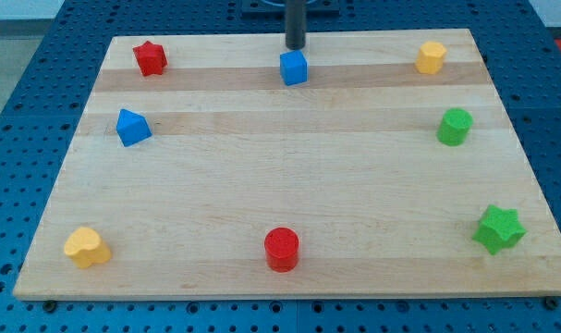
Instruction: Move your hand to the top center
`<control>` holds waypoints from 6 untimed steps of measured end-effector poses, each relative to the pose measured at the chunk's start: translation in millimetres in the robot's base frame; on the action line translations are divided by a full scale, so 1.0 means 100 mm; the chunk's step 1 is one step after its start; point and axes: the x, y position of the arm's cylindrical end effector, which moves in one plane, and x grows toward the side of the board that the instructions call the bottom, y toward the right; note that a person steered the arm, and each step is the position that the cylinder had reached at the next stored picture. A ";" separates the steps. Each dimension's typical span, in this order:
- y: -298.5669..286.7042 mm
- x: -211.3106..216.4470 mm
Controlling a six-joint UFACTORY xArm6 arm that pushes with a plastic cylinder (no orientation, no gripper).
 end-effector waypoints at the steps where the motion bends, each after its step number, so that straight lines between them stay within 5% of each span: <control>1: -0.30 0.30; 2: -0.38 0.61; 5: 0.22 -0.11; 6: 0.34 0.26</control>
